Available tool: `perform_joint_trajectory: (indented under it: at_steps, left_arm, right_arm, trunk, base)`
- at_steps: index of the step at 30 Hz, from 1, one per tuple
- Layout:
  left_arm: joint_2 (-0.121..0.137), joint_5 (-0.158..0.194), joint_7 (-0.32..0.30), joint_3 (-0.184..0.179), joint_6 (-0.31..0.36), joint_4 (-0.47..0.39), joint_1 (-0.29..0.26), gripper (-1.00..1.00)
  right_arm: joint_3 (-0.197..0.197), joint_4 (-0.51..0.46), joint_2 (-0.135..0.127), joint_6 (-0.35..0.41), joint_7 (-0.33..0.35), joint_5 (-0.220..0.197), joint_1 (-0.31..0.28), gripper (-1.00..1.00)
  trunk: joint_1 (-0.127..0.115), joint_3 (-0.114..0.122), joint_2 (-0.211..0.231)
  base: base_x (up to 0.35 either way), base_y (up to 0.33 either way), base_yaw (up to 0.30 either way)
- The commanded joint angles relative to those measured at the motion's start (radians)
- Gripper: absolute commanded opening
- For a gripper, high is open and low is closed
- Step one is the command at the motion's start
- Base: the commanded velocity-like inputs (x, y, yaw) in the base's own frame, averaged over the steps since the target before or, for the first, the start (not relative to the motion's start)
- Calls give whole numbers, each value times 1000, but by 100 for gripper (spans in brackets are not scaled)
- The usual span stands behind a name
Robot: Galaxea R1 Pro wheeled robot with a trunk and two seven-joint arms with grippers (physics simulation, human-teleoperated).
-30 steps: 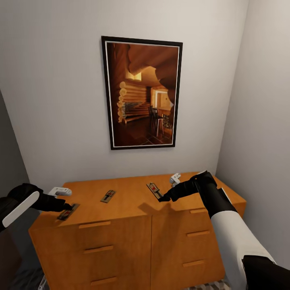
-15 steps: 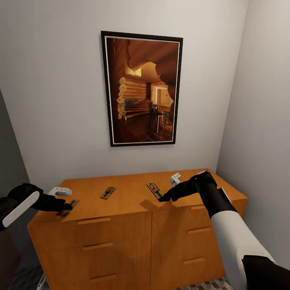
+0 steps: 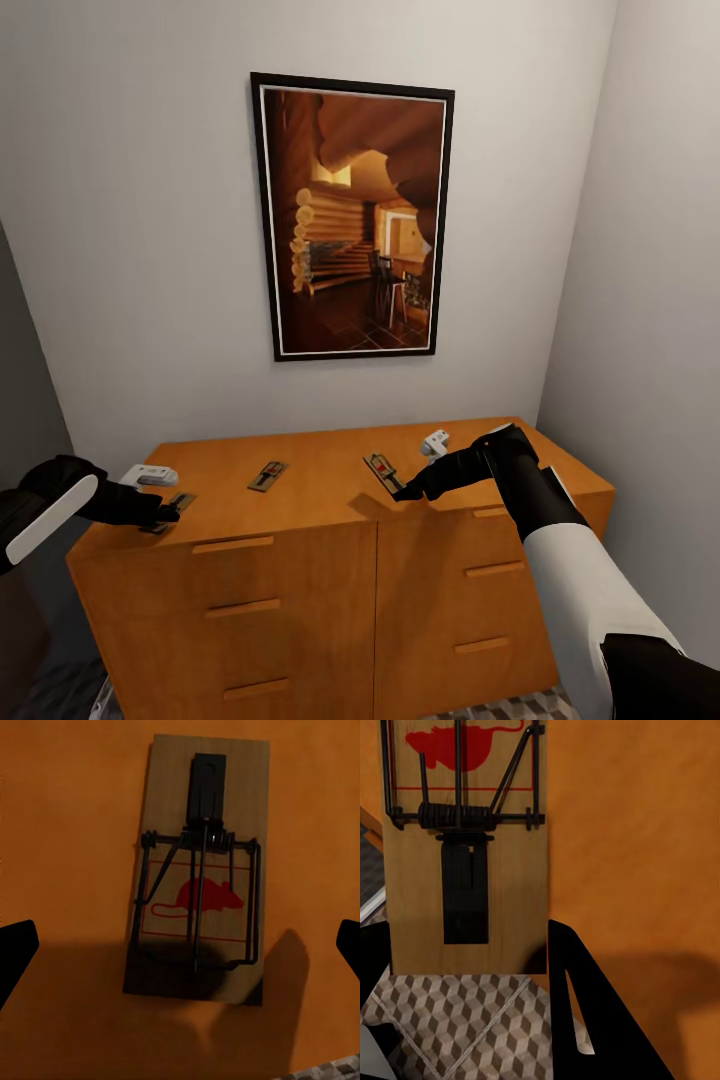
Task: Take the four mousetraps from the cabinet in the bathroom and place them on the bathroom floor. Make sure all four end up on the same floor surface, and ensure that at least two of them are either under or directly next to the same bathroom sink.
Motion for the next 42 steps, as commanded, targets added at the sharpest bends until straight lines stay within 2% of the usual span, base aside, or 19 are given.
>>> perform_joint_trajectory:
  at_steps: [1, 29, 42]
  left_arm:
    - [1, -10, -10, -2, 1, 0, -1, 100]
    - [1, -10, -10, -2, 1, -1, -1, 100]
    - [1, -10, -10, -2, 1, 0, -1, 100]
  right_arm:
    - [-4, -1, 2, 10, 7, 8, -1, -100]
    - [-4, -1, 2, 10, 7, 8, -1, -100]
    - [-4, -1, 3, 10, 7, 8, -1, -100]
  trunk:
    - [0, -1, -1]
    - [0, -1, -1]
    - [50, -42, -92]
  base:
    - [0, 0, 0]
    - [0, 0, 0]
    - [0, 0, 0]
